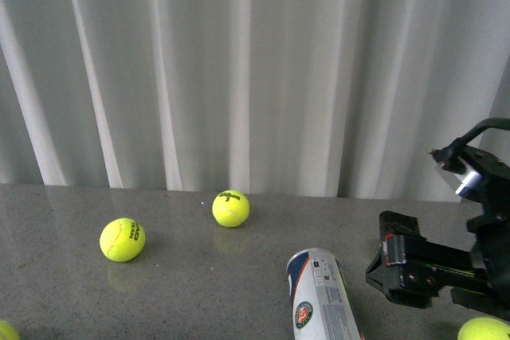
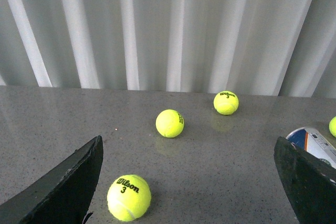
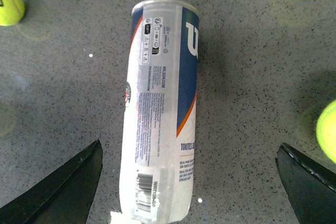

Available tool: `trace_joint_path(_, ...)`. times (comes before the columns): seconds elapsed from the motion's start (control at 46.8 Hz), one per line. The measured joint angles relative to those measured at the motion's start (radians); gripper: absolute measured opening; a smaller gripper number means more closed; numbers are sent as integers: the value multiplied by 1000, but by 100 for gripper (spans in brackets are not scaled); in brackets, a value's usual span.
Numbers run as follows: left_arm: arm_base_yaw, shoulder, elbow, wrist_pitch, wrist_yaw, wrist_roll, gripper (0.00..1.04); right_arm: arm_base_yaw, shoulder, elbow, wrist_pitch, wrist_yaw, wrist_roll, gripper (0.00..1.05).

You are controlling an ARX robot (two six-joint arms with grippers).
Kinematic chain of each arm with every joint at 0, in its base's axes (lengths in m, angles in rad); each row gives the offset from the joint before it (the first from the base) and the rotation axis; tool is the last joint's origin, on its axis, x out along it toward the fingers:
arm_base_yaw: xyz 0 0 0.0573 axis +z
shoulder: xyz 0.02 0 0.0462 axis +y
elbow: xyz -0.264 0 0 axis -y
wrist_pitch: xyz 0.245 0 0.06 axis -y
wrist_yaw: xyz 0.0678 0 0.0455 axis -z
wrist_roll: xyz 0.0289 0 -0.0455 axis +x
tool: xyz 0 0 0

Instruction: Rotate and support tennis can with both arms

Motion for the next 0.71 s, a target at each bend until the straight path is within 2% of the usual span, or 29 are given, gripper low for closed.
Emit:
trace_joint_path(0.321,0,0,0,0,0,0,98,19,247,156,-23,-46,9,98)
trace_joint_path(0.706,0,0,0,0,0,0,98,55,381,225,-3,-66,31,98)
